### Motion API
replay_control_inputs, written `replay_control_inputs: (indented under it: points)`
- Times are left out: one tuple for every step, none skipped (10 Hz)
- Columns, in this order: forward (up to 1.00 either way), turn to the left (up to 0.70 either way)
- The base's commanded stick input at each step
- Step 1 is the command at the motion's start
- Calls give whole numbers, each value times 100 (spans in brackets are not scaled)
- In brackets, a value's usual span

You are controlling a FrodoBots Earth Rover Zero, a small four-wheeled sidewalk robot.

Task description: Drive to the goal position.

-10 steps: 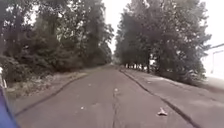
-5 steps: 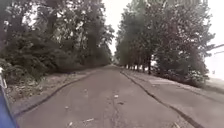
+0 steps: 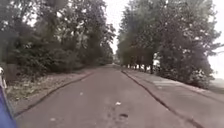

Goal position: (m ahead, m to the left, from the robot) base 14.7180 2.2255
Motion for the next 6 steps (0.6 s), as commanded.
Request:
replay_control_inputs:
  points:
    - [70, -1]
    - [70, -1]
    - [70, -1]
    - [70, -1]
    - [70, -1]
    - [70, -1]
